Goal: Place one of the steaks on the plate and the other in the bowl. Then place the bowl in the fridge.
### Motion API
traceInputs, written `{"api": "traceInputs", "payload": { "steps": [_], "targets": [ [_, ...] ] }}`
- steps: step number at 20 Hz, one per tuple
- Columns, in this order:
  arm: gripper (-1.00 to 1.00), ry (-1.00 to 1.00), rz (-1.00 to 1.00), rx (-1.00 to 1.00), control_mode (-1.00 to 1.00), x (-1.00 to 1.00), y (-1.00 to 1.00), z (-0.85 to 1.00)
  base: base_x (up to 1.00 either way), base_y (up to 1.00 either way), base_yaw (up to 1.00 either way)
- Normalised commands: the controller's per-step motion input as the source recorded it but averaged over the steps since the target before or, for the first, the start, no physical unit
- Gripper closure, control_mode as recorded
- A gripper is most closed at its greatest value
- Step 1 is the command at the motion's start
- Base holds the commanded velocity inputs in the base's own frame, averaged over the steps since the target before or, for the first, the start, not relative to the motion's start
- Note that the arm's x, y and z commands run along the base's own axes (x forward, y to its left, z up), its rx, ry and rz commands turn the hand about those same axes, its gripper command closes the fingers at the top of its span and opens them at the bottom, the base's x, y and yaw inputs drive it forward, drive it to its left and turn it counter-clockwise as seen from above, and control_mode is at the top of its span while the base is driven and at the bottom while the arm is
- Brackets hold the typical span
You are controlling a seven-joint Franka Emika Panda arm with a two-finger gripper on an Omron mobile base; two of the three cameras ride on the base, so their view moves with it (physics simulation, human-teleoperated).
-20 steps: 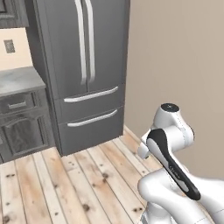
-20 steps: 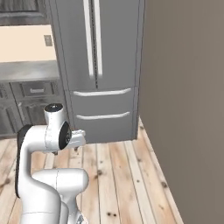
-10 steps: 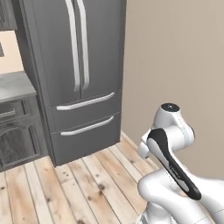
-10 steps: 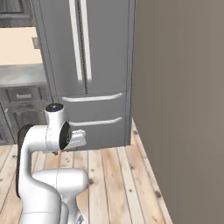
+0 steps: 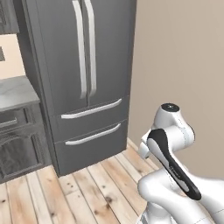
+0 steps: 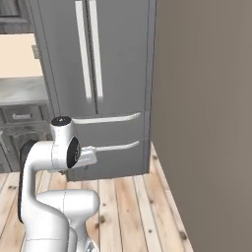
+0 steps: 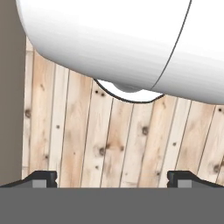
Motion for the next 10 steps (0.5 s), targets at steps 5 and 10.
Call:
{"api": "traceInputs", "payload": {
  "steps": [5,10],
  "targets": [
    [-1.0,0.0,0.0,0.0,1.0,0.0,0.0,0.0,0.61,-0.01,0.0],
    [-1.0,0.0,0.0,0.0,1.0,0.0,0.0,0.0,0.54,0.0,0.0]
  ]
}}
